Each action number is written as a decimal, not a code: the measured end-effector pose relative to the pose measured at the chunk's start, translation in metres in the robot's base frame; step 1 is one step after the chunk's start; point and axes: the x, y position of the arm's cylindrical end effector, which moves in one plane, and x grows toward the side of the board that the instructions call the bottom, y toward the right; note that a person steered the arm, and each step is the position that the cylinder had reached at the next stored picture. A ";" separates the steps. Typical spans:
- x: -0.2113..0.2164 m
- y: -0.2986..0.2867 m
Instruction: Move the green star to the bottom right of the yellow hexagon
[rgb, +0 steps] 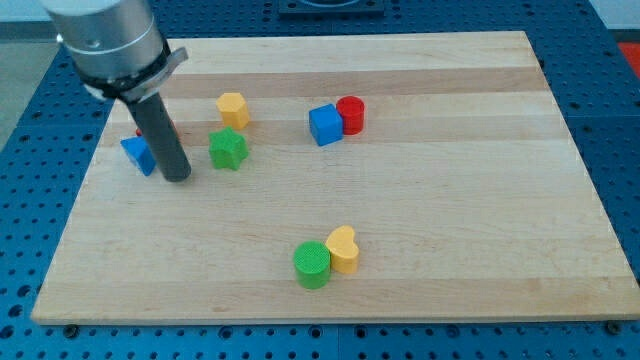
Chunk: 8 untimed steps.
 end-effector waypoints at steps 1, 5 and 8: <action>-0.052 0.025; 0.105 0.110; 0.089 0.091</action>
